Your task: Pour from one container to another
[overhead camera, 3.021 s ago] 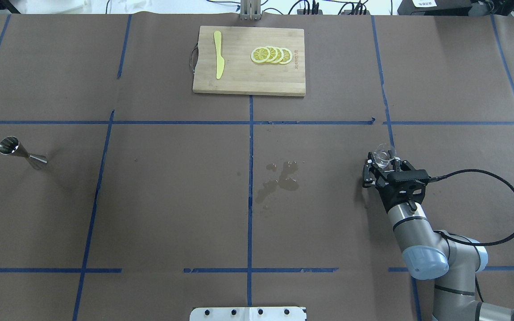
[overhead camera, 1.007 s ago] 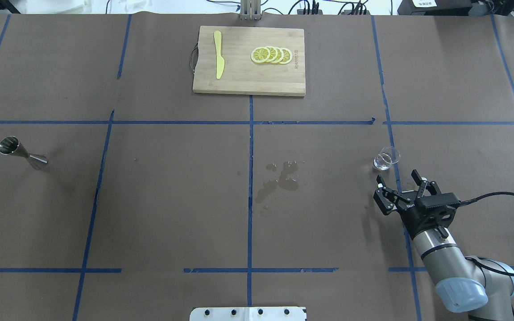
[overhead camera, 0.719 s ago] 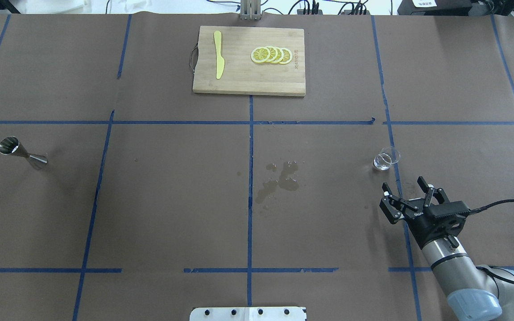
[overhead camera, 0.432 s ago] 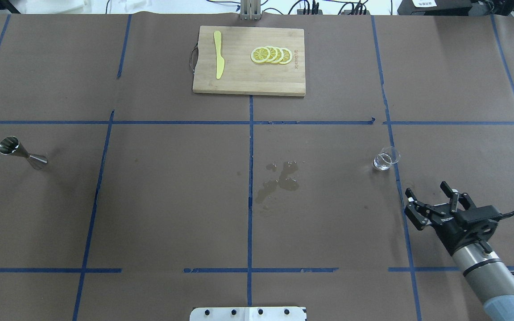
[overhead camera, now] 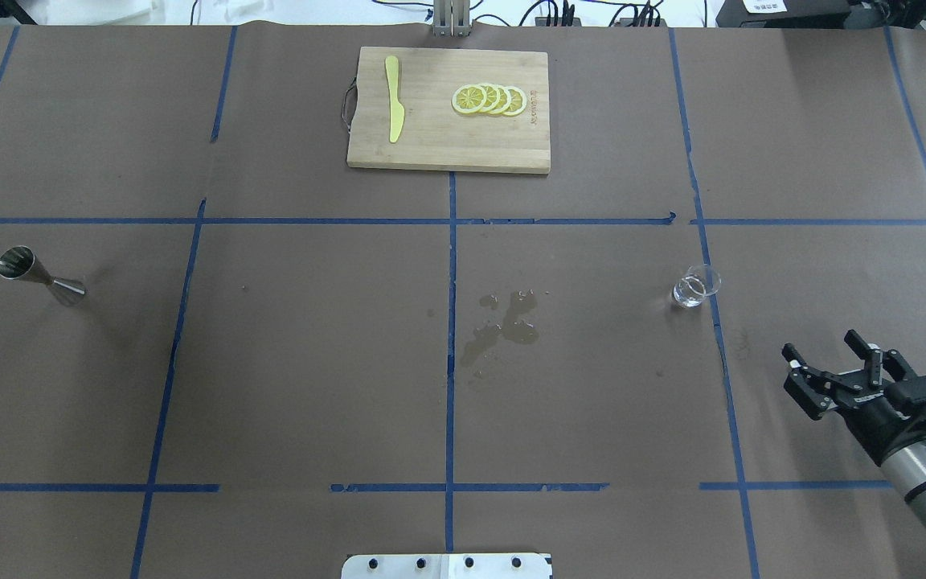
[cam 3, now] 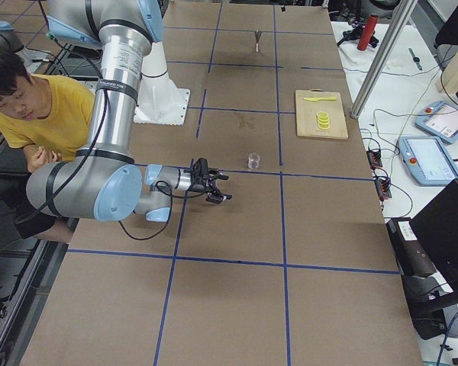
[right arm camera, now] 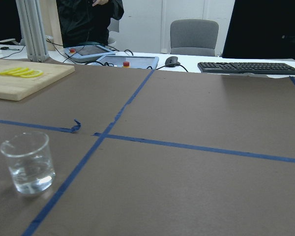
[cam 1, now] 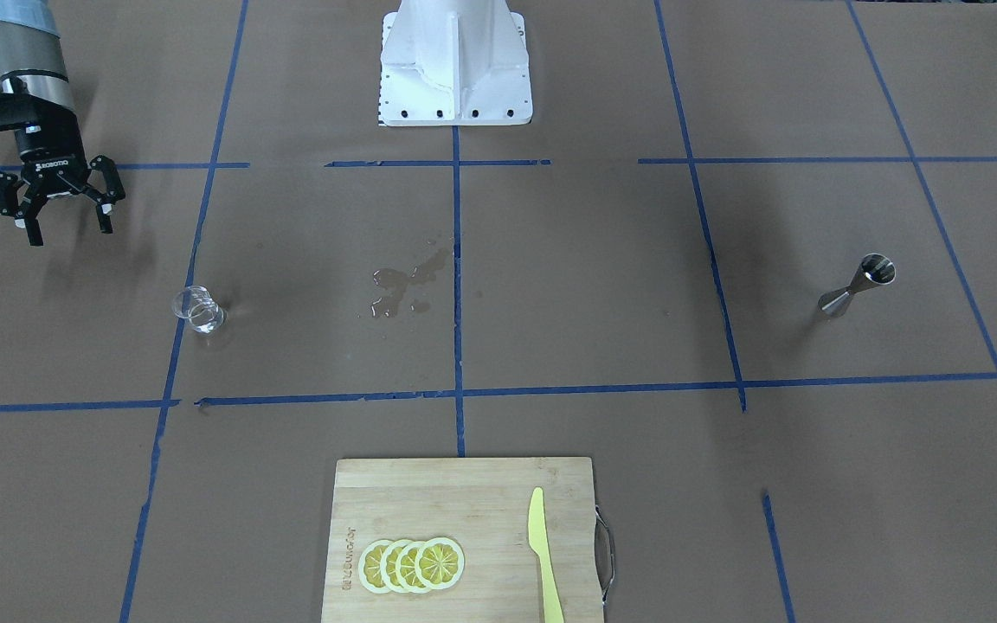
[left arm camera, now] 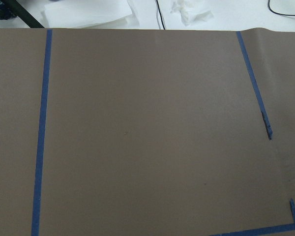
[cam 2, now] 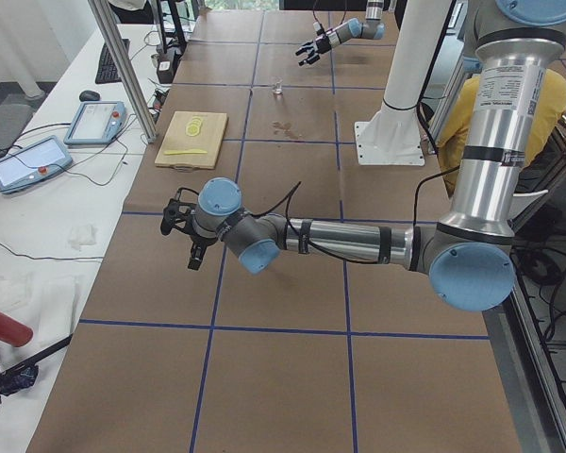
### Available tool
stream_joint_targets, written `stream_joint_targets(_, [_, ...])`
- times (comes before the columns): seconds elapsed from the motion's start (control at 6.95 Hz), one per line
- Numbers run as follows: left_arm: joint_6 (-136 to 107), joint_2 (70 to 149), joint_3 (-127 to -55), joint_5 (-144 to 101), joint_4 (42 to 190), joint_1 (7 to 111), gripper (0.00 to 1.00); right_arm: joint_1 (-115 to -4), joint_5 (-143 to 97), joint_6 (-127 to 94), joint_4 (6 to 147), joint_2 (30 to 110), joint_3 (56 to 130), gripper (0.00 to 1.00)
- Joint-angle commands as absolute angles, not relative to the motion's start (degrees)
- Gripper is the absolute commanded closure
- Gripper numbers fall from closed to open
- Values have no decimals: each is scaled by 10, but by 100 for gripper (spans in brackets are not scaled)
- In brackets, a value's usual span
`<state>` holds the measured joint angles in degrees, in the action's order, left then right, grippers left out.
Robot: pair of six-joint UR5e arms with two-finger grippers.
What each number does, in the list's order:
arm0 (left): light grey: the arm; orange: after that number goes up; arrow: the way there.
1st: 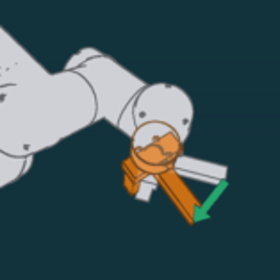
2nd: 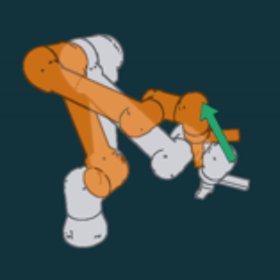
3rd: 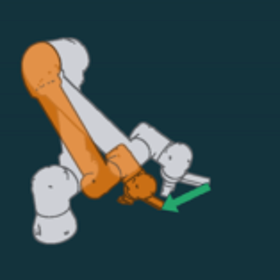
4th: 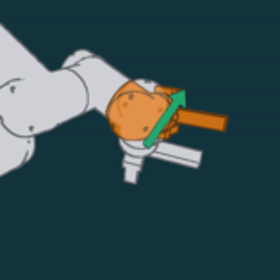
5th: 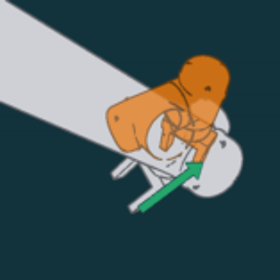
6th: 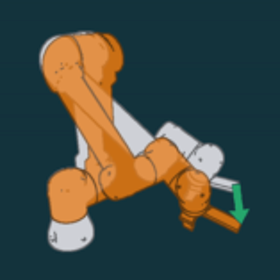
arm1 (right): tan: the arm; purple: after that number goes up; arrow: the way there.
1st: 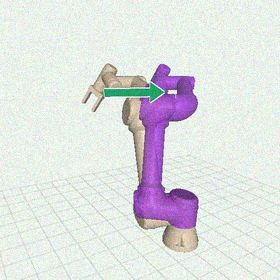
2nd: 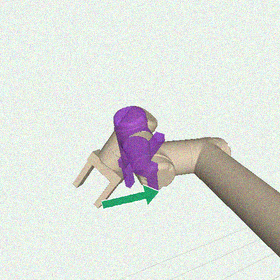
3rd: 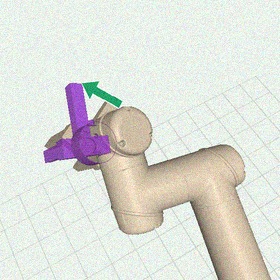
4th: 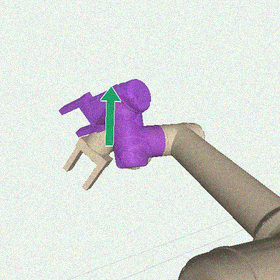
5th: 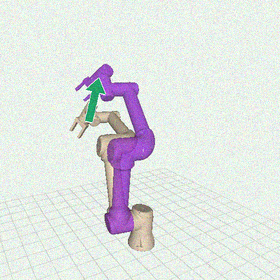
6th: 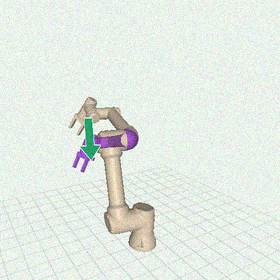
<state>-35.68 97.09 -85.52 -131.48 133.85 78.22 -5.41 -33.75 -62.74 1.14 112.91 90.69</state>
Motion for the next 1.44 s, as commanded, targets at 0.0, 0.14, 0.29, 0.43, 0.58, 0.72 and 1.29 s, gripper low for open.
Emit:
stream_joint_targets(0.0, [-366,970,-856,-1315,1339,782,0,-161,-457,-589,-10,1129,889,0])
stream_joint_targets(0.14, [-376,971,-856,-1315,1339,782,0,-214,-516,-564,-8,1113,889,0])
stream_joint_targets(0.29, [-377,970,-856,-1315,1340,782,0,-280,-586,-539,-3,1094,885,0])
stream_joint_targets(0.43, [-377,971,-855,-1315,1340,782,0,-348,-658,-520,31,1072,886,0])
stream_joint_targets(0.58, [-377,970,-854,-1315,1342,782,0,-421,-741,-490,75,1024,887,0])
stream_joint_targets(0.72, [-378,970,-854,-1314,1342,782,0,-485,-811,-460,110,1006,886,0])
stream_joint_targets(1.29, [-333,966,-841,-1296,1336,776,0,-770,-1168,-253,403,879,877,0])
